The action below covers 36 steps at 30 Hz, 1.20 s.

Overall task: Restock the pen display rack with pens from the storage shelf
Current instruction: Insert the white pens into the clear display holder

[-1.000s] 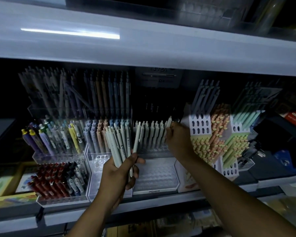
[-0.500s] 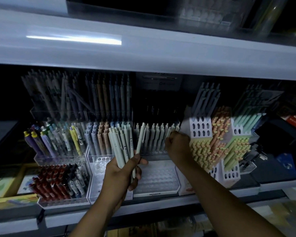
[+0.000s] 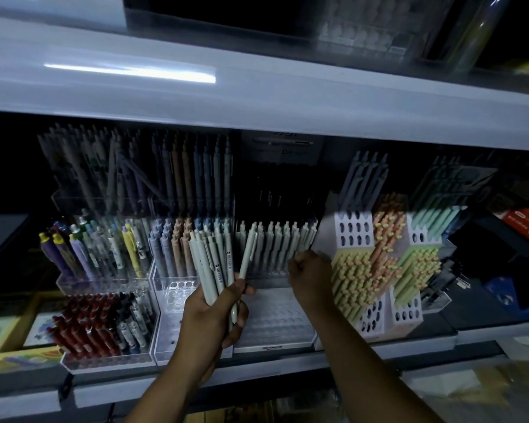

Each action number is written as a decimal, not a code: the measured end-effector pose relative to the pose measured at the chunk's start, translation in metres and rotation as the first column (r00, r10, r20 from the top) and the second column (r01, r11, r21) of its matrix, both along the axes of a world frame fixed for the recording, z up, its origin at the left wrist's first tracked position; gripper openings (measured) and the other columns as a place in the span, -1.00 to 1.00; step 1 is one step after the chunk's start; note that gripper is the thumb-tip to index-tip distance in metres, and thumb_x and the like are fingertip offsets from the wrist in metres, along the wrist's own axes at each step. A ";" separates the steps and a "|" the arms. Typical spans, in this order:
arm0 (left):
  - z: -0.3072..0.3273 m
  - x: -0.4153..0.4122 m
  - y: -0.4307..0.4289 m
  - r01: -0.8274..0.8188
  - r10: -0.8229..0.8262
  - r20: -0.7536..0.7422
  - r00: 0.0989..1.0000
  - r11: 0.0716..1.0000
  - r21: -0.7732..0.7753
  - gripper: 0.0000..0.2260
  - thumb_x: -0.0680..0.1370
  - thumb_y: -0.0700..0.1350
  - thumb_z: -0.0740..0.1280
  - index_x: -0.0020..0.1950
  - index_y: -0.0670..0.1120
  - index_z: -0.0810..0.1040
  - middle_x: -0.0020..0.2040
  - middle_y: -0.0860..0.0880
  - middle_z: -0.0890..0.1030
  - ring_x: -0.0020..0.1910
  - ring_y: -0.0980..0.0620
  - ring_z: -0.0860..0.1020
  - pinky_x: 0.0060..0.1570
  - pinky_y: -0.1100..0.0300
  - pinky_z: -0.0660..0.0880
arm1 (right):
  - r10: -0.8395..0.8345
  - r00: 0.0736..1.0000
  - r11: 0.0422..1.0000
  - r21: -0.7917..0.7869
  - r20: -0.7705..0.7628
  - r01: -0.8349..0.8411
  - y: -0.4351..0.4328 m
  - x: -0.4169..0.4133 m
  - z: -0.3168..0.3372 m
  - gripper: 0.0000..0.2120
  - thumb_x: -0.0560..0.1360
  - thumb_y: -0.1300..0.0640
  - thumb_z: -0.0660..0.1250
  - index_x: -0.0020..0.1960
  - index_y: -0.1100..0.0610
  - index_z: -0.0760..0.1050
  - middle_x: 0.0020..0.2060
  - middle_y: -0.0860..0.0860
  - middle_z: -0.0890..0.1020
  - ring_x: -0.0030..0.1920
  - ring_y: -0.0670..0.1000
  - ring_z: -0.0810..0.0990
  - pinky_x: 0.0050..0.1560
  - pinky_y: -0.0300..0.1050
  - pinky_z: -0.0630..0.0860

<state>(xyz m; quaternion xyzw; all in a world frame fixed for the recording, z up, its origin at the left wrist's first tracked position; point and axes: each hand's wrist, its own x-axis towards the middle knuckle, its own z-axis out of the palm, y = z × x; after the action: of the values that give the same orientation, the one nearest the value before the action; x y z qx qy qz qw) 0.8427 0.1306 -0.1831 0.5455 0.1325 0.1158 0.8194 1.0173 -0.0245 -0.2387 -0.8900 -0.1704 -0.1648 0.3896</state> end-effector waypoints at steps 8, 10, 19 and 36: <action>-0.002 -0.003 0.000 -0.014 0.014 0.001 1.000 1.000 0.006 -0.73 0.63 -0.12 0.35 -0.04 -0.35 0.60 -0.36 -0.32 0.48 -0.58 0.00 0.22 -0.50 0.18 0.18 | 0.247 0.927 0.901 0.419 -0.281 -0.113 0.018 -0.060 0.049 -0.83 0.60 0.33 0.33 -0.12 0.14 0.60 -0.37 0.08 0.64 -0.38 0.04 0.63 -0.32 -0.04 0.58; -0.003 -0.004 -0.001 -0.017 0.017 0.002 1.000 1.000 0.009 -0.73 0.64 -0.13 0.34 -0.02 -0.37 0.60 -0.37 -0.32 0.47 -0.60 0.01 0.23 -0.51 0.19 0.19 | 0.333 0.902 0.846 0.510 -0.275 -0.157 0.022 -0.073 0.062 -0.85 0.63 0.29 0.31 -0.08 0.30 0.60 -0.36 0.15 0.64 -0.38 0.09 0.62 -0.33 0.01 0.57; -0.008 -0.004 -0.006 -0.045 0.048 -0.019 0.999 0.990 0.133 -0.80 0.63 -0.17 0.36 -0.15 -0.23 0.61 -0.43 -0.30 0.51 -0.62 -0.02 0.27 -0.52 0.16 0.23 | 0.391 0.888 0.809 0.550 -0.242 -0.207 0.022 -0.095 0.084 -0.84 0.59 0.30 0.37 -0.14 0.35 0.55 -0.43 0.21 0.61 -0.43 0.19 0.60 -0.34 0.03 0.56; -0.009 -0.003 0.001 0.056 -0.055 -0.041 0.998 0.998 0.011 -0.74 0.62 -0.10 0.37 -0.20 -0.22 0.63 -0.43 -0.22 0.35 -0.56 0.02 0.18 -0.50 0.22 0.15 | -0.062 0.994 0.977 0.211 0.085 0.043 -0.008 -0.014 0.048 -0.71 0.58 0.29 0.20 -0.32 0.19 0.32 -0.37 0.12 0.36 -0.35 0.20 0.39 -0.26 0.18 0.19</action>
<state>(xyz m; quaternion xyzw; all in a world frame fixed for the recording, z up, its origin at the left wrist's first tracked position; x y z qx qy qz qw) 0.8402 0.1320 -0.1926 0.5561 0.1332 0.0827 0.8162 1.0032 -0.0321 -0.1902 -0.8399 -0.1463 -0.2324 0.4682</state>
